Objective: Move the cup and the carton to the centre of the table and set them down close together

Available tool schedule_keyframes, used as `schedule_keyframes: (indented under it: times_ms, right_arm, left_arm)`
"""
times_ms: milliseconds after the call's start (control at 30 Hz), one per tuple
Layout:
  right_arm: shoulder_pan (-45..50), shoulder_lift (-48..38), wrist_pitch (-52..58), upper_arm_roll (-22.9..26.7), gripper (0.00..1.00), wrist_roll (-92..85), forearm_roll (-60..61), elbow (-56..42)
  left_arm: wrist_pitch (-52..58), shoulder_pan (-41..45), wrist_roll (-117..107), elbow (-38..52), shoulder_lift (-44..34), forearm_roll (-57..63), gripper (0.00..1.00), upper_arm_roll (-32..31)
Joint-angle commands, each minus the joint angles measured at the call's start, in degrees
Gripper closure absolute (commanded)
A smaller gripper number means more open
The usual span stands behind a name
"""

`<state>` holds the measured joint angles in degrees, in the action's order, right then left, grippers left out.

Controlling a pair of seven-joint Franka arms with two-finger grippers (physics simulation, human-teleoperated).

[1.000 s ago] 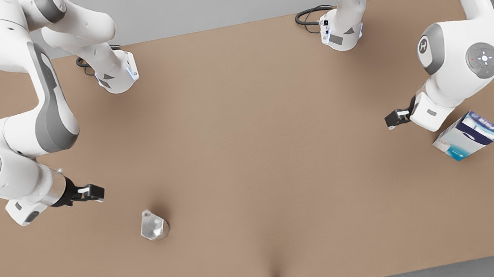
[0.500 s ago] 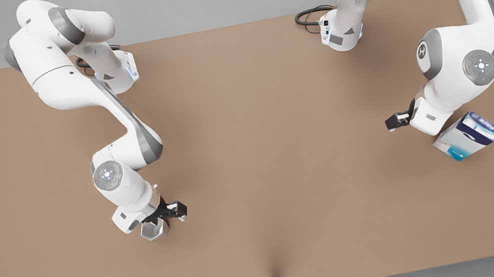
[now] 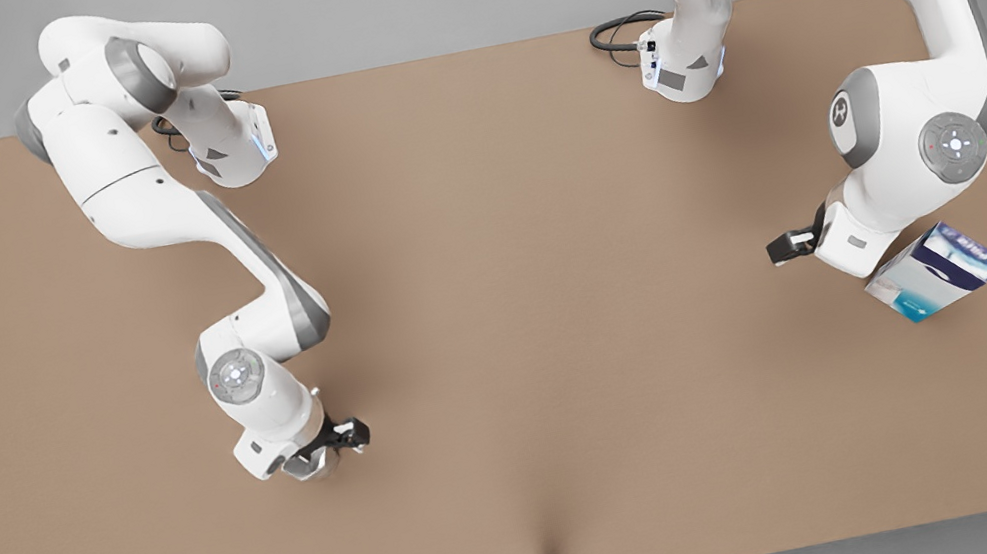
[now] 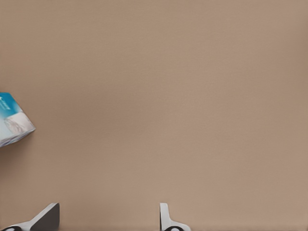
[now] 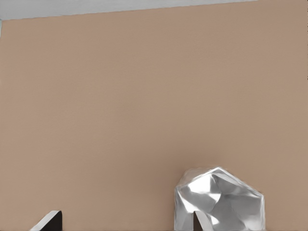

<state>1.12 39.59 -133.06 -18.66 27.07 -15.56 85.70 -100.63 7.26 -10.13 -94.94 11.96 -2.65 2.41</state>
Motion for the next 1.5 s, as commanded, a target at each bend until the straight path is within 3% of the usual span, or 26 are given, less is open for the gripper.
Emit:
schedule_keyframes:
  times_ms: [0, 367, 433, 833, 867, 933, 967, 1467]
  right_arm:
    - [0.02, 0.05, -0.09, 0.03, 0.0, 0.0, 0.0, -0.01]
    - [1.34, 1.98, -4.04, 3.11, 0.0, -0.8, -0.53, 0.08]
    - [3.27, 2.07, -4.05, 5.57, 0.0, -0.8, -0.44, 0.08]
    - [3.27, 3.74, -3.08, 5.04, 0.0, 0.08, 0.0, 1.49]
    - [3.27, 3.91, -2.99, 5.04, 0.06, 0.0, 0.0, 1.49]
    - [3.27, 4.09, -2.82, 5.04, 0.64, -0.53, 0.0, 1.49]
    - [3.27, 4.18, -2.82, 5.13, 0.79, 0.0, 0.0, 1.49]
    - [2.83, 3.92, 2.54, 5.04, 0.79, 0.17, 0.0, 0.87]
  left_arm:
    - [0.0, 0.03, 0.03, 0.02, 0.0, 0.01, 0.0, 0.05]
    - [0.09, 0.03, -0.15, 0.02, 0.0, 0.01, 0.0, 0.05]
    - [0.09, 0.03, -0.59, -0.06, 0.08, 0.01, 0.0, 0.05]
    - [0.18, 0.03, -0.76, 0.02, 0.35, 0.01, 0.0, -0.04]
    - [0.17, 0.03, -0.76, 0.02, 0.44, 0.01, 0.0, -0.04]
    - [0.18, 0.03, -0.76, 0.02, 0.44, 0.01, 0.0, 0.05]
    - [0.18, 0.03, -0.76, 0.02, 0.44, 0.01, 0.0, 0.05]
    - [0.18, 0.03, -0.85, 0.11, 0.88, 0.01, 0.0, -0.04]
